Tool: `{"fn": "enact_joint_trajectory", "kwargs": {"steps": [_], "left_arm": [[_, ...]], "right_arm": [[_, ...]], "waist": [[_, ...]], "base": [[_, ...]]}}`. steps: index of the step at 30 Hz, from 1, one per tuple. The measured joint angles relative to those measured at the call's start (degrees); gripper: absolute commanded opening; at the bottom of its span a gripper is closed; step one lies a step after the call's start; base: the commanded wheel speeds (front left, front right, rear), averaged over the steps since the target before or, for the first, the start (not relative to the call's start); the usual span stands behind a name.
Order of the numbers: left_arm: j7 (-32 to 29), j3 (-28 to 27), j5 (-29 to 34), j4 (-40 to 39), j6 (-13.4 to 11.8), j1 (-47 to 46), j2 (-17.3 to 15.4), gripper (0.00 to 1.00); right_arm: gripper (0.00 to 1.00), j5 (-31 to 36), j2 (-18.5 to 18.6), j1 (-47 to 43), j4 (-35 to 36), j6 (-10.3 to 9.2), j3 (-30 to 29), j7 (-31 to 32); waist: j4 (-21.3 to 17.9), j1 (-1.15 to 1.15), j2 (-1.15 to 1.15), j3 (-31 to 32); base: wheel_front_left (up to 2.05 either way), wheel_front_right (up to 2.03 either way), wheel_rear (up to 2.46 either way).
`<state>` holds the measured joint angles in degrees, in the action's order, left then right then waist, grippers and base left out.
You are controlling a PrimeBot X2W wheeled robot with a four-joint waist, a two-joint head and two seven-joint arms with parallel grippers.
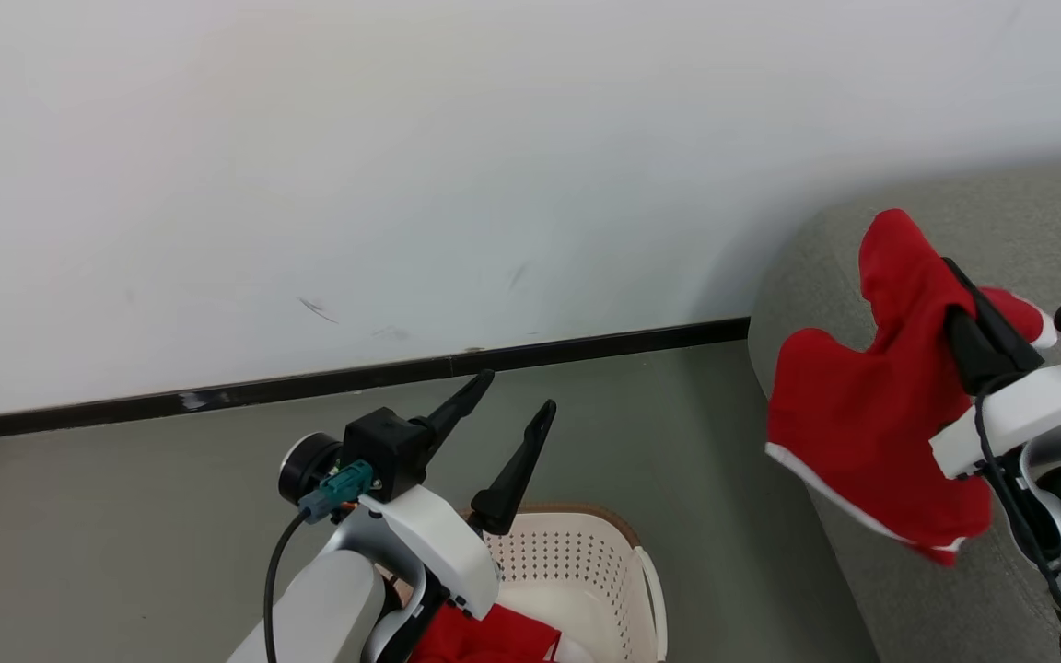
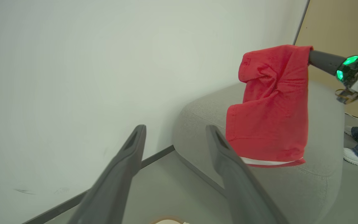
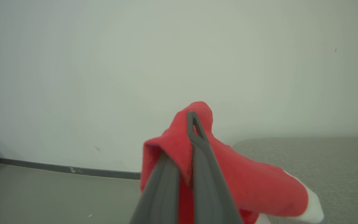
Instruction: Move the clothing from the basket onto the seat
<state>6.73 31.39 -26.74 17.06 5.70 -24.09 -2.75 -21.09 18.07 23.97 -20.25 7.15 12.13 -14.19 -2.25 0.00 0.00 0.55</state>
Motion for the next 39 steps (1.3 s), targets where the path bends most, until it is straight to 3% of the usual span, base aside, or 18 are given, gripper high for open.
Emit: {"fn": "enact_joint_trajectory", "kwargs": {"steps": [8,26,39], "left_arm": [[1.82,3.99,-0.09,-0.25,0.59,1.99,-0.01,1.0],[4.03,9.35,-1.62,-0.41,1.09,2.29,0.08,1.0],[4.79,10.01,-1.81,-1.18,1.1,2.29,0.15,1.0]], "right_arm": [[0.0,0.57,0.81,-3.94,3.33,0.0,-5.47,0.0],[0.0,1.8,0.79,-9.99,9.36,0.0,-11.05,0.65],[0.0,-0.7,0.79,-9.25,11.09,0.0,-11.43,4.44]], "waist": [[-2.77,0.0,0.0,0.07],[-9.87,0.0,0.0,0.0],[-14.46,0.0,0.0,-0.67]], "base": [[0.0,0.0,0.0],[0.0,0.0,0.0],[0.0,0.0,0.0]]}}
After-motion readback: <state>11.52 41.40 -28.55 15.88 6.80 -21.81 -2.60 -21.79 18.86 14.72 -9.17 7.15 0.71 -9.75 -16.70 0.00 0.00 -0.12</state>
